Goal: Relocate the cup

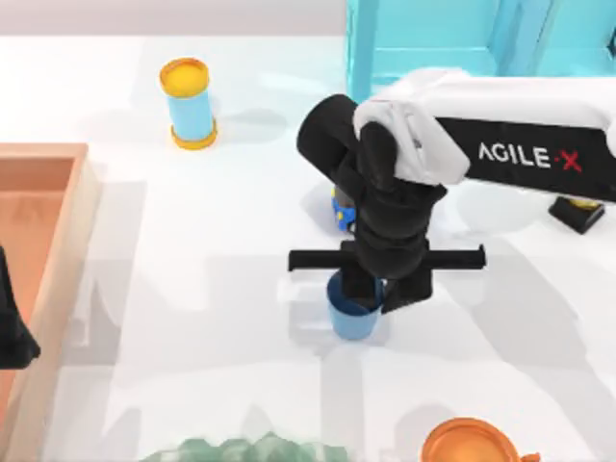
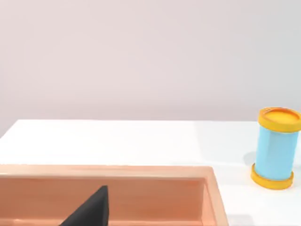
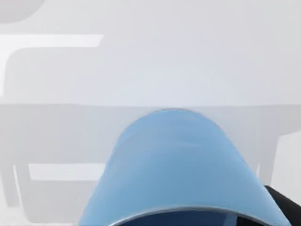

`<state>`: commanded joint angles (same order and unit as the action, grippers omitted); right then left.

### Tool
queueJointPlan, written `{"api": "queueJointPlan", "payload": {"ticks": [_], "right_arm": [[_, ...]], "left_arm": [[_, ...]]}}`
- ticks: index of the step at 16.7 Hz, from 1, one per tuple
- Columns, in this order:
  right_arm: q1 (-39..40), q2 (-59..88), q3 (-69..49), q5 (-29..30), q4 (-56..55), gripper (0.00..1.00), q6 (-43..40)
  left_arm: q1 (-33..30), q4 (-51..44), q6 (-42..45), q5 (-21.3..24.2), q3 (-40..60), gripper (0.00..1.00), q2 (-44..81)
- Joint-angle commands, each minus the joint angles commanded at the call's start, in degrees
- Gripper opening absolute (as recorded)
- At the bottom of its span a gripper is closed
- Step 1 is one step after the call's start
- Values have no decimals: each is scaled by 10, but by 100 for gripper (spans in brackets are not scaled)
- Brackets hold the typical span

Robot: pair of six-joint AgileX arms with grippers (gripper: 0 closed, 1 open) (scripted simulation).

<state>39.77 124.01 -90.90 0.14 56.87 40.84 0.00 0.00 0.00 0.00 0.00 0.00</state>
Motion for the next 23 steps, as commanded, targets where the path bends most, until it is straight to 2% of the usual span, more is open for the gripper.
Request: {"api": "queueJointPlan", "payload": {"ticks": [3,6,11,14,17,19,23], "right_arm": [[-9,-9,6,-3,-2,0,-8],[-60,-60,45,-22,-10,0,-65],[-237,-172,128,-43,1,0,-252],[-358,-220,161,-36,26,0,-369],[-445,-240,174,-20,56,0,-450],[-474,-243,175,-10,70,0,-478],[-479,-244,175,-7,74,0,-483]], "left_arm": [[0,0,0,0,0,100,0],[0,0,0,0,0,100,0],[0,0,0,0,0,100,0],[0,0,0,0,0,100,0],[0,0,0,0,0,100,0],[0,0,0,0,0,100,0],[0,0,0,0,0,100,0]]}}
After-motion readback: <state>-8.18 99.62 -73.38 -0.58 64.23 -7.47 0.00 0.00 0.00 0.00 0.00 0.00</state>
